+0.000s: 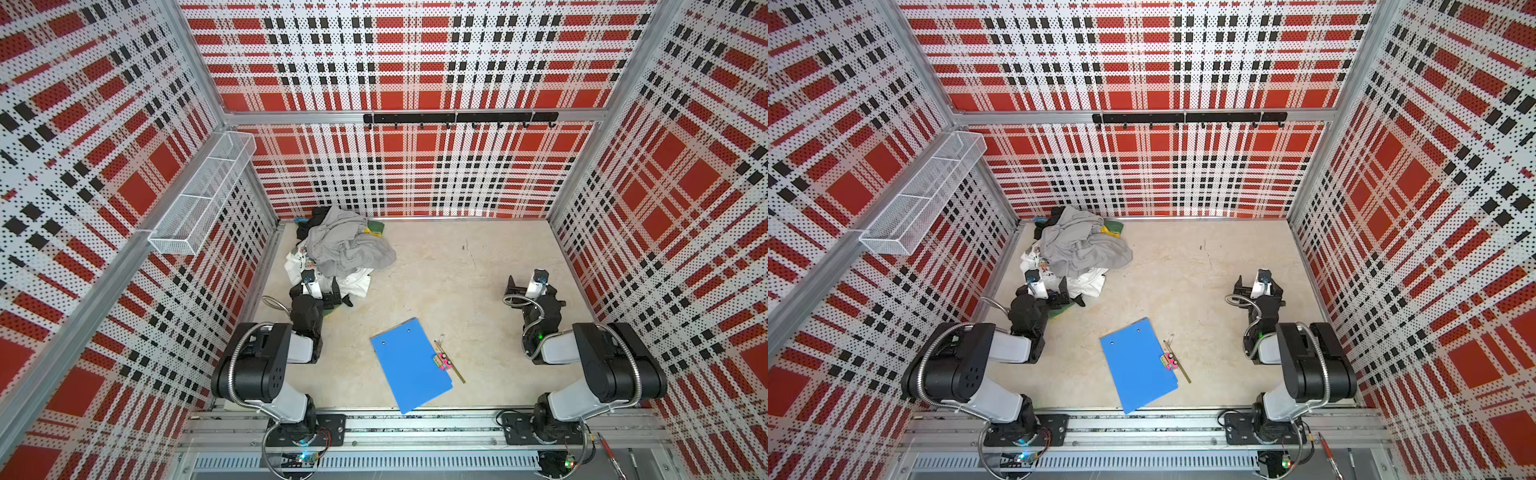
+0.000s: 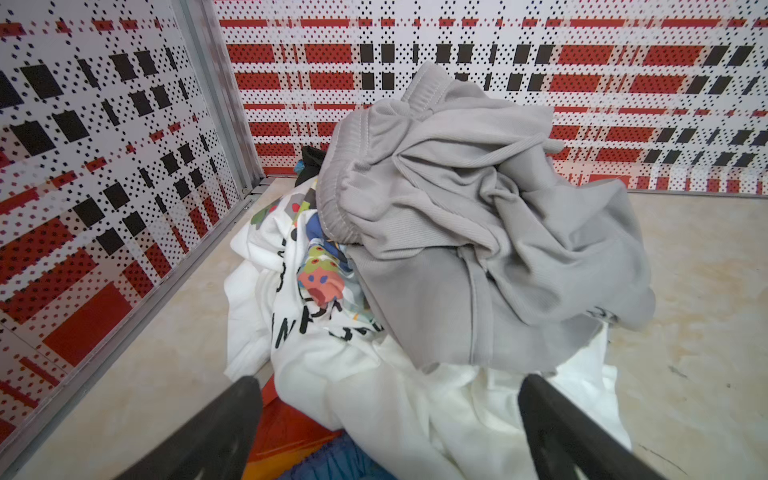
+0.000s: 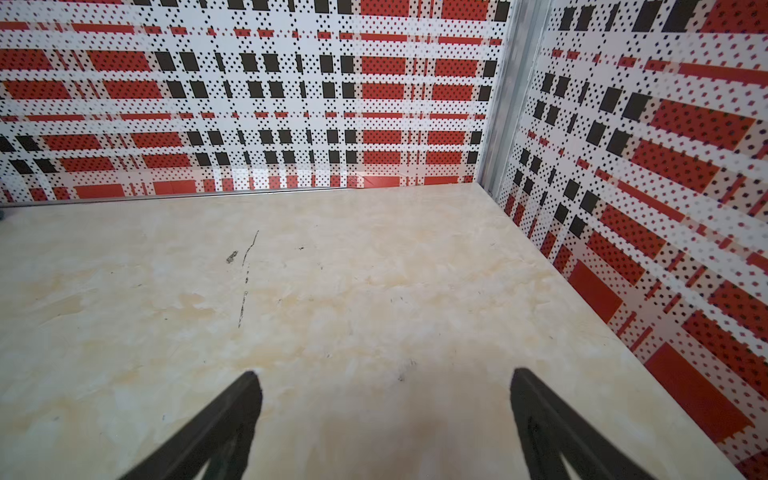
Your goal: Pick out a specific cloth from the pile
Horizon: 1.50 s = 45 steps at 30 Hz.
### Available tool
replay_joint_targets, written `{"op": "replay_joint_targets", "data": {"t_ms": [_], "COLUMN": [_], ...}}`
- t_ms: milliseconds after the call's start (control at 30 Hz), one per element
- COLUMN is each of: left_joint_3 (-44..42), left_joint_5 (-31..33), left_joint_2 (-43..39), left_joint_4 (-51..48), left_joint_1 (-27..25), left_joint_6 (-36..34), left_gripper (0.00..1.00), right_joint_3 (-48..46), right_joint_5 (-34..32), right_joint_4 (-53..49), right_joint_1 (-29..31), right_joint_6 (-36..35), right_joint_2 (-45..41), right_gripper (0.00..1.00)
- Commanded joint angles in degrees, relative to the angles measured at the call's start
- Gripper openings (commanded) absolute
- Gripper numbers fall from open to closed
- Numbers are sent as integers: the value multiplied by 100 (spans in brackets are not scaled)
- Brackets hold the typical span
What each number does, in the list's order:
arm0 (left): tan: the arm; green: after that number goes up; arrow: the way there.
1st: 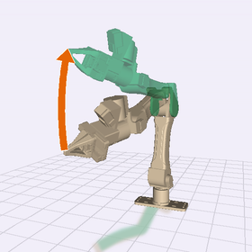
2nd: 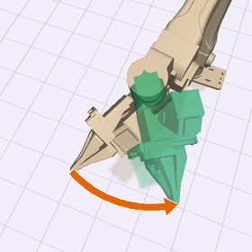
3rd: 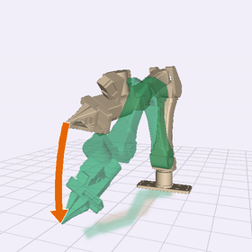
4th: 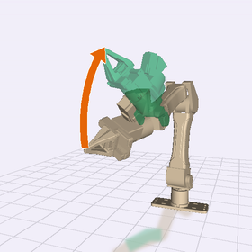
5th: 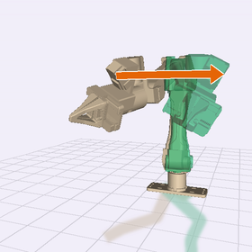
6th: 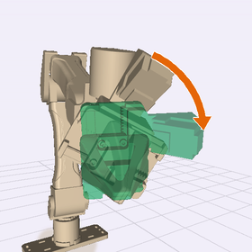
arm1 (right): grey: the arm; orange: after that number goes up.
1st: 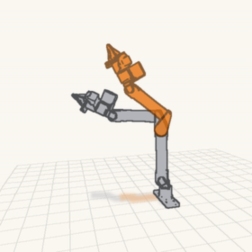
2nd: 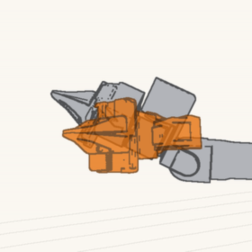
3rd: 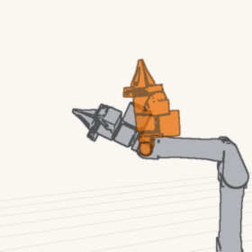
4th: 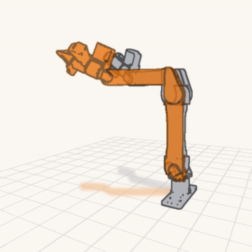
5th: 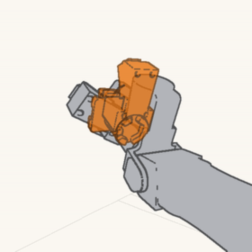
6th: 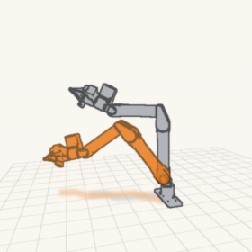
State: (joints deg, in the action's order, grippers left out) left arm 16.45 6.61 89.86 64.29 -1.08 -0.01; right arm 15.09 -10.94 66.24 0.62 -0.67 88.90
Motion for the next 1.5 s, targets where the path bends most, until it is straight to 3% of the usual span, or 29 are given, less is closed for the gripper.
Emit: {"op": "replay_joint_targets", "data": {"t_ms": [0,767,1167,1233,1333,1467], "left_joint_3": [87,87,25,0,-78,337], "left_joint_5": [-21,-11,-463,-508,-335,367], "left_joint_2": [36,32,5,-4,-311,-1314], "left_joint_4": [215,215,277,309,228,-1382], "left_joint_1": [32,17,252,262,161,-181], "left_joint_6": [51,45,206,198,104,1], "left_gripper": [99,99,99,99,99,99], "right_joint_3": [14,9,-11,-225,-554,-544], "right_joint_5": [-40,-40,-20,-51,-222,-387], "right_joint_4": [303,303,348,756,1120,-85], "right_joint_1": [8,8,8,8,14,51], "right_joint_6": [6,5,18,24,67,126], "right_joint_2": [17,22,4,-18,-349,-1692], "right_gripper": [100,100,100,100,100,100]}}
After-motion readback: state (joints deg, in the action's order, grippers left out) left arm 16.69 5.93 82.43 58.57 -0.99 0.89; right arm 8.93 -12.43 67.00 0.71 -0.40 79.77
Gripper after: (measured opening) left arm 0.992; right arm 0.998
